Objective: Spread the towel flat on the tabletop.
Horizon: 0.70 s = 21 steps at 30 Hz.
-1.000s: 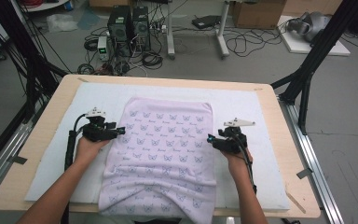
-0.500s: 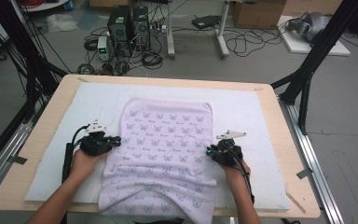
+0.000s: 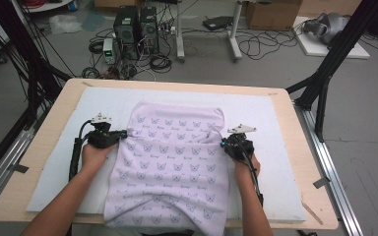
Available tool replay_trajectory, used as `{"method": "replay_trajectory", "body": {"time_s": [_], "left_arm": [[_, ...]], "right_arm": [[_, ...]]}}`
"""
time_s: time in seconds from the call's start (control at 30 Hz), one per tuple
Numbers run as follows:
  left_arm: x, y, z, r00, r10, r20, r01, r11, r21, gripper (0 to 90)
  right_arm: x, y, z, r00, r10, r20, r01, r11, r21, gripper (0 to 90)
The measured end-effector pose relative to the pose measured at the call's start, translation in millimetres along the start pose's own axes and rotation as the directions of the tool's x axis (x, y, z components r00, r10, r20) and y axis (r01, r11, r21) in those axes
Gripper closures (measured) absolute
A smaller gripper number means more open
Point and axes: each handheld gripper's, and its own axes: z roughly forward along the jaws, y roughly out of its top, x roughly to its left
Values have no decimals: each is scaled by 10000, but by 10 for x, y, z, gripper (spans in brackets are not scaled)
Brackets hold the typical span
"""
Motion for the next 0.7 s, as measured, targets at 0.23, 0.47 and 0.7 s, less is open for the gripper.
{"method": "replay_trajectory", "body": {"time_s": [0.23,0.47,0.7], "left_arm": [[60,114,127,9992,-325,-212,313,9979,-568,865],[7,28,-85,9954,-39,962,98,9981,-613,497],[-112,-227,-403,9920,136,1256,-44,9973,-732,433]], "right_arm": [[-90,159,152,9949,525,865,-494,9981,-376,861],[-26,105,86,9983,508,301,-491,9974,-524,642],[129,-87,-190,9990,221,-400,-245,9978,-617,527]]}}
